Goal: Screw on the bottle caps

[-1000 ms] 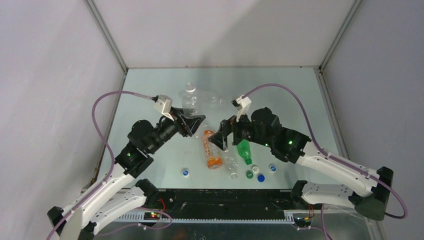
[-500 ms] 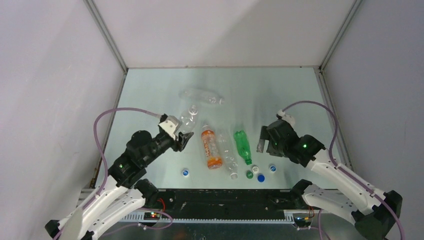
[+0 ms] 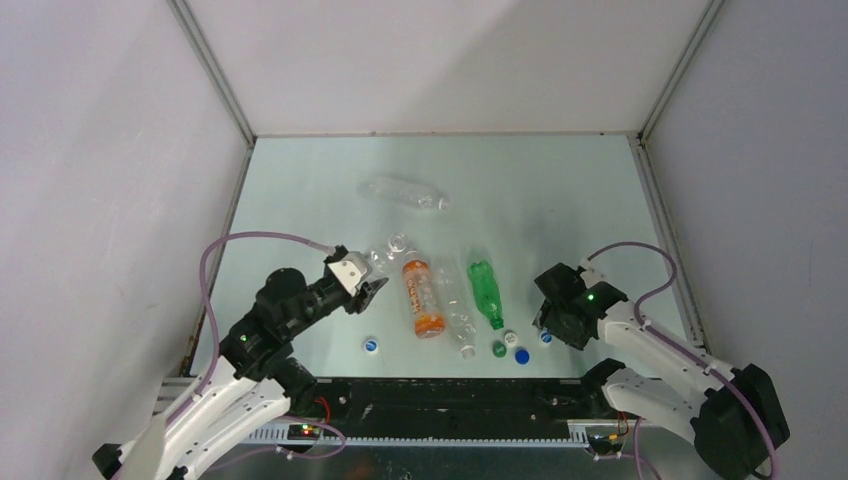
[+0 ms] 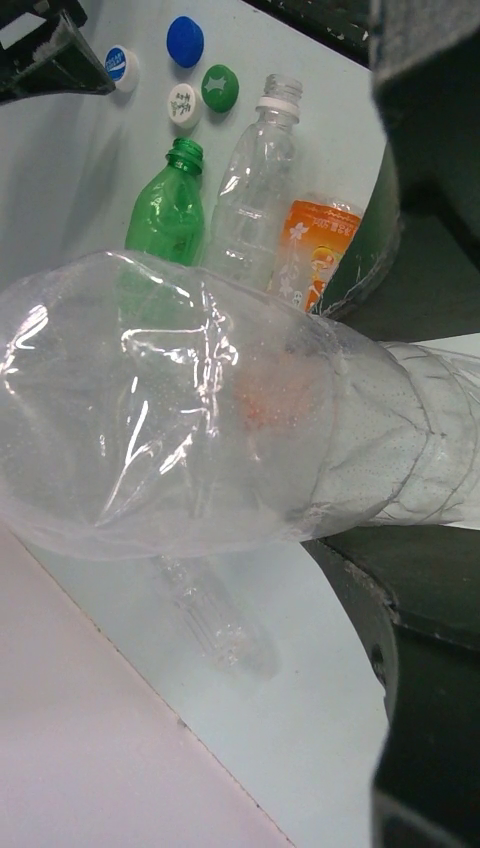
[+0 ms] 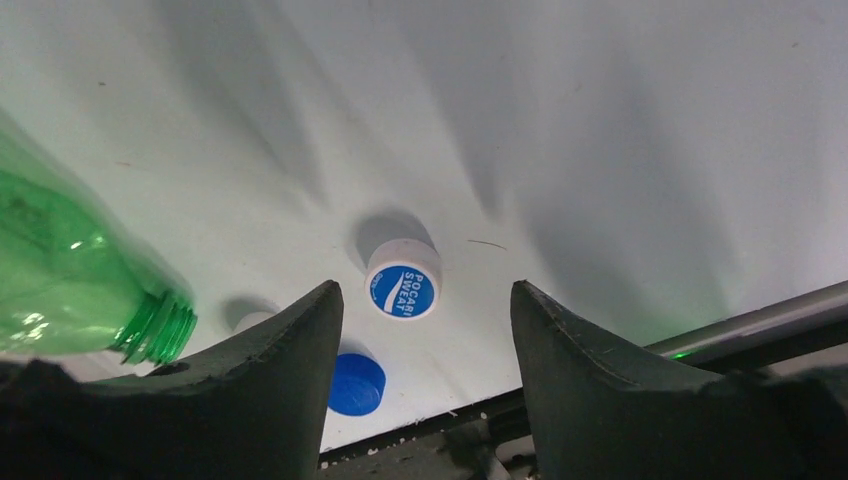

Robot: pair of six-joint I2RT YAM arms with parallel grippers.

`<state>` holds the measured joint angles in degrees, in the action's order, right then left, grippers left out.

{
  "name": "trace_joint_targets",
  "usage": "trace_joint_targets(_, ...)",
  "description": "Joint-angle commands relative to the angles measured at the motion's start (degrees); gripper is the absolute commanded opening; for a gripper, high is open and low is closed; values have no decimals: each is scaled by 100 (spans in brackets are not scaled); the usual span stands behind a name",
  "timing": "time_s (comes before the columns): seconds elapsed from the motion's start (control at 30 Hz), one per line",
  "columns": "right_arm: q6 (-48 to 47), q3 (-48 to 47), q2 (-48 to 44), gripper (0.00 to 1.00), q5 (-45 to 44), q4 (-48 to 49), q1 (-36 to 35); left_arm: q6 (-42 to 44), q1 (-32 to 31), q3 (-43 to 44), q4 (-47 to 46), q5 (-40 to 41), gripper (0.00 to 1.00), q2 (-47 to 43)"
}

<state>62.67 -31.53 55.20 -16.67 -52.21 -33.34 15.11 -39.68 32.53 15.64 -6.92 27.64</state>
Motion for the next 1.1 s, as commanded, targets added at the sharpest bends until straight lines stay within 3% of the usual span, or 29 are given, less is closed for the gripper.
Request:
trace_joint_targets(0.0, 399, 193, 234, 63, 193, 571, 40, 295, 18, -59, -90, -227, 50, 39)
trace_joint_targets(0.73, 307, 257, 698, 40, 435, 815, 106, 458, 18, 117, 252, -469, 48, 294)
trace_joint_targets(1.07, 162, 74, 1105, 39, 500, 762, 128, 484, 22, 137, 289, -529, 47, 352)
